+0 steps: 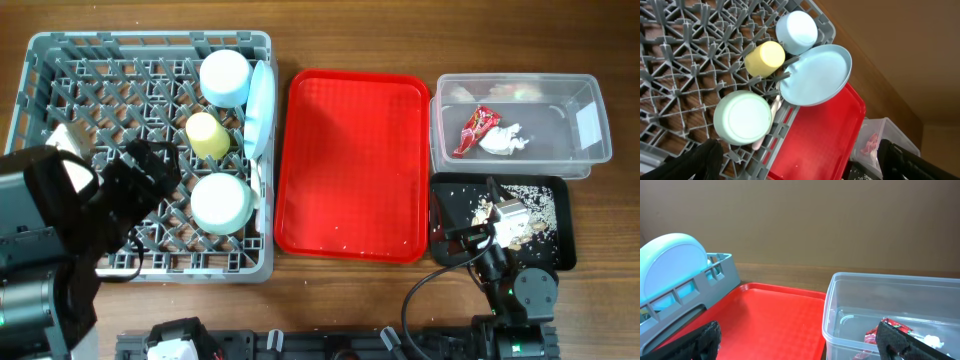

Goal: Sort waste into correct bins and load items into the dishwasher rack

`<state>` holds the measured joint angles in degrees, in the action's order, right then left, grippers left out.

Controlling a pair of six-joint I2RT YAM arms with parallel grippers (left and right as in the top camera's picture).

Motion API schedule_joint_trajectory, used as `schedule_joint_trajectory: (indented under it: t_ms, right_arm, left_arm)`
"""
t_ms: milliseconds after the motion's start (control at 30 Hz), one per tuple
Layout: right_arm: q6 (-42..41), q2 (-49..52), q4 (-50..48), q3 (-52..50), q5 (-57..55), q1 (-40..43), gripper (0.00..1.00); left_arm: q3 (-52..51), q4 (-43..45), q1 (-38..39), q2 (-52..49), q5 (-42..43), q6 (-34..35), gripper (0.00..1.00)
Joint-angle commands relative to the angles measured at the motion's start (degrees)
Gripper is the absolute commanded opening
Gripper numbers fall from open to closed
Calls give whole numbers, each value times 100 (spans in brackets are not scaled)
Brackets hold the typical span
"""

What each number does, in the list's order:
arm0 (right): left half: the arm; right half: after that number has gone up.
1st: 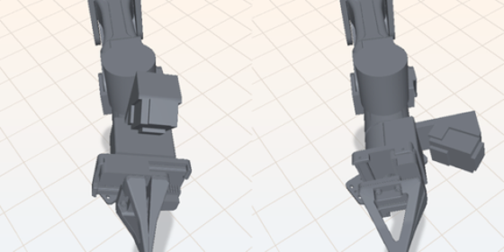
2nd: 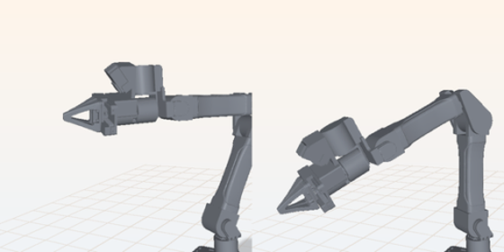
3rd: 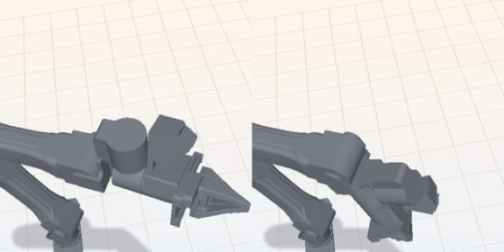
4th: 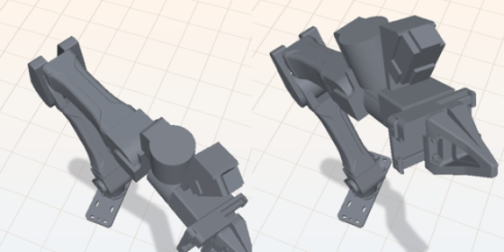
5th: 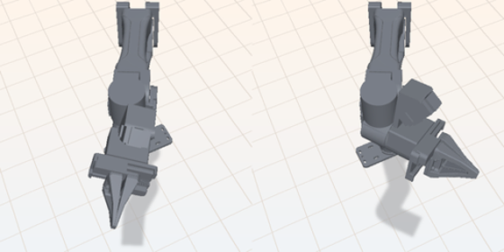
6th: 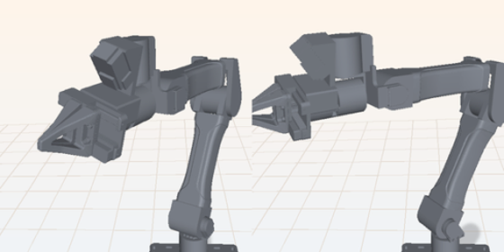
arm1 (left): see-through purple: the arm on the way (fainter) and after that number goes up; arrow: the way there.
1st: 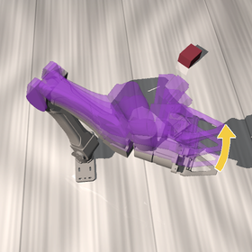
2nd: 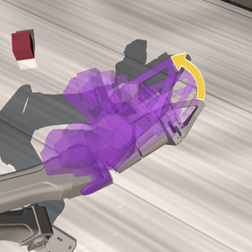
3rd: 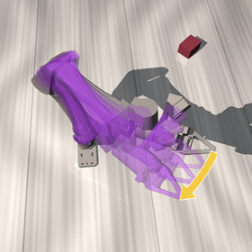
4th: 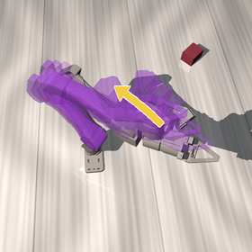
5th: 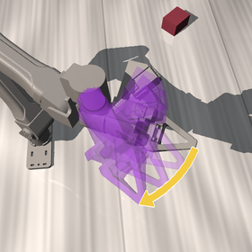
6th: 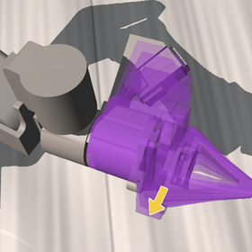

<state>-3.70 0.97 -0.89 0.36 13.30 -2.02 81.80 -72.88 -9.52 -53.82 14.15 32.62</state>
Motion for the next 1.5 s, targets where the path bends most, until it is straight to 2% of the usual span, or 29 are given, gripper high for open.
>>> schedule_joint_trajectory:
  t_ms: [0, 67, 167, 300, 467, 600, 700, 967, 1467]
  right_arm:
    - [55, -55, -28, -7, 74, -28, 100]
    - [55, -55, -28, -7, 74, -26, 100]
    - [55, -55, -28, -7, 74, -26, 100]
    - [52, -48, -28, -7, 74, -26, 100]
    - [55, 0, -28, -7, 74, -26, 100]
    - [52, 0, -28, -7, 74, -26, 100]
    - [55, 0, -28, -7, 74, -26, 100]
    - [55, 0, -28, -7, 74, -26, 100]
    - [52, 0, -28, -7, 74, -26, 100]
  left_arm:
    - [-162, -280, -24, 706, -74, -90, 100]
    - [-529, -306, 87, 1213, -79, -92, 100]
    - [-1626, -291, 326, 2365, -76, -90, 100]
    - [-3062, 424, 424, 3635, -76, -87, 100]
    - [-4586, 3110, 546, 4690, -22, -68, 100]
    - [-5626, 5934, 741, 5069, -26, -70, 100]
    - [-6330, 7267, 754, 5241, 37, -68, 100]
    - [-7020, 7361, 754, 5313, 33, -70, 100]
    - [-7556, 7462, 754, 5364, 81, -68, 100]
